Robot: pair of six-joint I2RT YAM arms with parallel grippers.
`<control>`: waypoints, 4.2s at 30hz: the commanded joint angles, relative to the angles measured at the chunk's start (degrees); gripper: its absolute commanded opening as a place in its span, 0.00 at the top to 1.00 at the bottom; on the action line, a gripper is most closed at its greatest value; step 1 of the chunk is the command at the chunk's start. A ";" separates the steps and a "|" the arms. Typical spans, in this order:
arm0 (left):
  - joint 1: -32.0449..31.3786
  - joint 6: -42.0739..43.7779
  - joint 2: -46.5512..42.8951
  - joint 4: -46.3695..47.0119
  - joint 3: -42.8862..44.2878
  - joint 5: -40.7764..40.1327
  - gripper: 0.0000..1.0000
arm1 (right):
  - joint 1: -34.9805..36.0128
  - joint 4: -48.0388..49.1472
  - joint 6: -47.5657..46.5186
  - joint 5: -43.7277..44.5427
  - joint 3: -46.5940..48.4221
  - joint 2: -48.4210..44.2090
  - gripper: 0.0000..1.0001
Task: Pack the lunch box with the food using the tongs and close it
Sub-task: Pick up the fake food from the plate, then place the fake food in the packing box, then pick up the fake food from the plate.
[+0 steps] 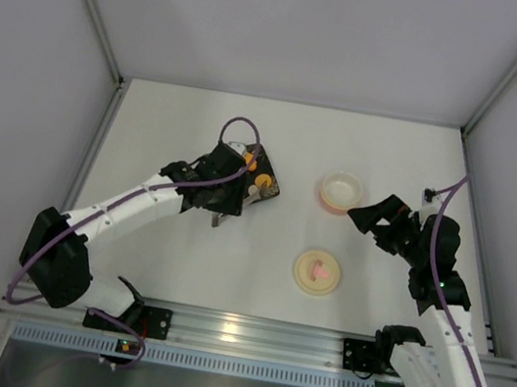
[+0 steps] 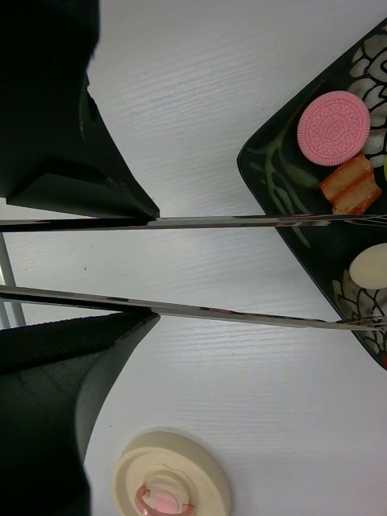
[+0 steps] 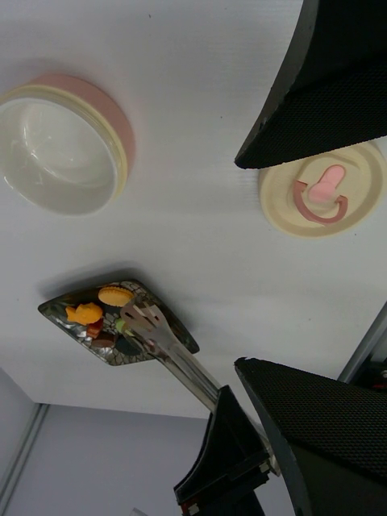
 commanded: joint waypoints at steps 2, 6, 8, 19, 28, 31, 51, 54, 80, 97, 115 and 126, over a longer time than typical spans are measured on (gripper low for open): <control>-0.21 0.97 1.42 2.80 2.85 -0.51 0.48 | -0.95 2.59 0.11 0.10 -0.06 -0.33 0.01; -0.21 1.41 3.08 3.77 3.20 -1.04 0.48 | -0.95 2.41 -0.07 0.19 0.03 -0.42 0.01; -0.21 1.41 3.61 4.12 3.72 -1.13 0.48 | -0.95 2.32 -0.07 0.10 0.12 -0.33 0.01; -0.12 1.94 6.43 5.09 5.40 -1.74 0.47 | -0.95 2.23 -0.42 0.37 0.03 -0.33 0.01; -0.12 2.38 8.10 5.70 6.36 -2.27 0.47 | -0.95 2.32 -0.50 0.28 0.11 0.20 0.01; -0.12 2.56 8.36 6.05 6.80 -2.18 0.48 | -0.95 2.24 -0.59 0.36 0.29 0.20 0.01; -0.12 2.64 6.70 1.92 11.02 -3.06 0.62 | -1.04 1.88 -0.94 0.01 1.96 1.34 0.01; -0.12 2.82 6.34 1.49 11.99 -2.62 0.62 | -0.95 1.79 -0.86 0.01 1.87 1.43 0.00; -15.68 2.73 26.82 -1.07 40.29 -3.68 0.61 | -0.95 -14.02 -5.69 11.52 8.99 -6.13 0.00; -16.21 2.73 31.65 -0.27 41.26 -2.97 0.51 | -0.95 -14.73 -5.87 11.53 8.99 -6.75 0.00; -16.21 2.82 26.13 -0.45 40.82 -4.99 0.49 | -0.95 -14.11 -6.04 11.18 8.38 -6.04 0.00; -12.79 -3.77 7.24 -6.16 21.34 -18.18 0.46 | -0.95 -11.22 -5.43 9.60 7.06 -4.55 0.01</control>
